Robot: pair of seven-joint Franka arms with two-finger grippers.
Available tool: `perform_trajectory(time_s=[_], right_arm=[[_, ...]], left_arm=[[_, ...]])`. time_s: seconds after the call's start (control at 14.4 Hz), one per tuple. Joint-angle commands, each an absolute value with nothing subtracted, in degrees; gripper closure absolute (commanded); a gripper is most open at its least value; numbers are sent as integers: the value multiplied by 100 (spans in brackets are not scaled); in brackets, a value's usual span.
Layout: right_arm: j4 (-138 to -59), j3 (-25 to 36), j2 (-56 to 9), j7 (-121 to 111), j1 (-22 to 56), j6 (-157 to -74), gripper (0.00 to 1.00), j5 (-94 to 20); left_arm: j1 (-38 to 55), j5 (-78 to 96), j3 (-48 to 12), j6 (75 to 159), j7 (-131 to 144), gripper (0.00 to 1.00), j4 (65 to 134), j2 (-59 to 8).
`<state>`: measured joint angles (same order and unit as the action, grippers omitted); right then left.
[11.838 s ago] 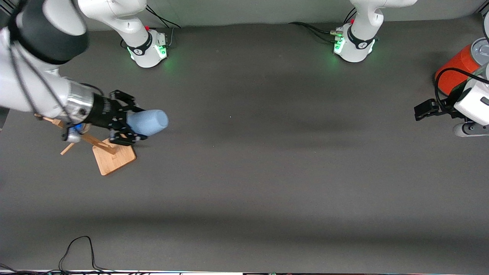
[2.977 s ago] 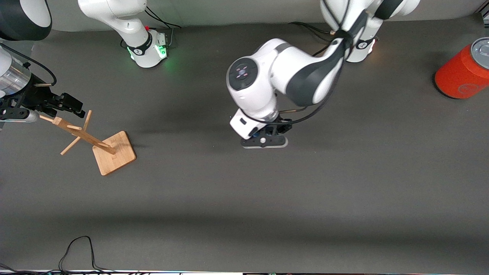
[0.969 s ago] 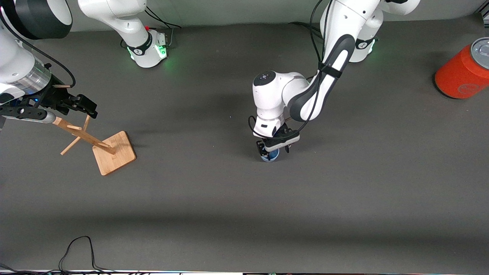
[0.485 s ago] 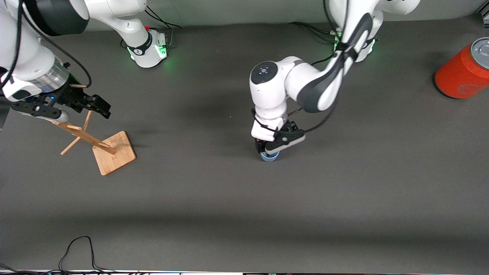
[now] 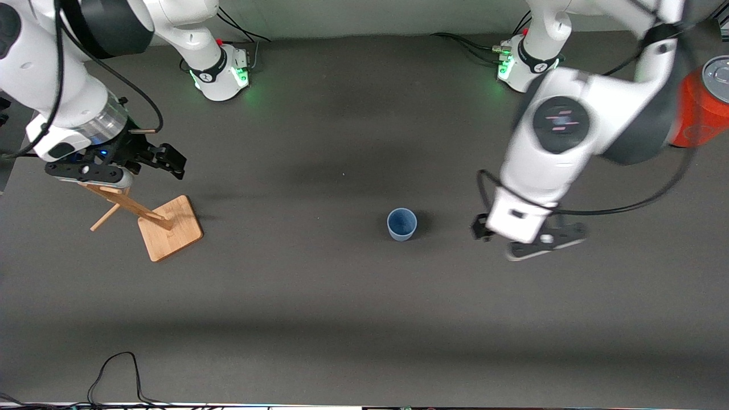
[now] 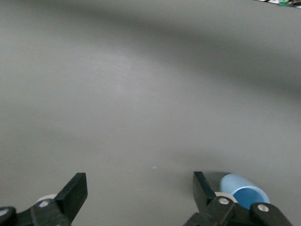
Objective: Rotate and upright cup with both arms
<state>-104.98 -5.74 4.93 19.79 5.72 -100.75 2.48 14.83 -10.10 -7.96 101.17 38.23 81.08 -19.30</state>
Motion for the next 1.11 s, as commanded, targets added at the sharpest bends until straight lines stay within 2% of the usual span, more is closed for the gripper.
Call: perform_trajectory(time_s=[0.0,0.28,0.42,0.55,0.69,0.9,1.04], right_arm=[[-10205,-221,571,1225,545,-9599,0,246],[-10055,0,781,686,545,-9176,0,220],[-10142,157,870,616,545,-9368,0,115],[-10116,552,818,178,545,-9571,0,-533],[-10107,633,817,167,536,-9571,0,-563],[-10090,650,809,211,527,-9501,0,-545],[-10064,659,765,228,536,-9492,0,-65]], left_arm=[[785,-608,-861,9652,2606,0,8218,-1530],[132,-308,-748,9500,1348,0,8602,-1065],[368,-160,-153,9554,942,0,8928,-818],[902,-44,594,9510,677,0,9000,-712],[1361,-53,1175,9483,590,0,9000,-712],[1310,-70,1213,9431,475,0,8930,-729],[1310,-79,1213,9413,518,0,8842,-756]])
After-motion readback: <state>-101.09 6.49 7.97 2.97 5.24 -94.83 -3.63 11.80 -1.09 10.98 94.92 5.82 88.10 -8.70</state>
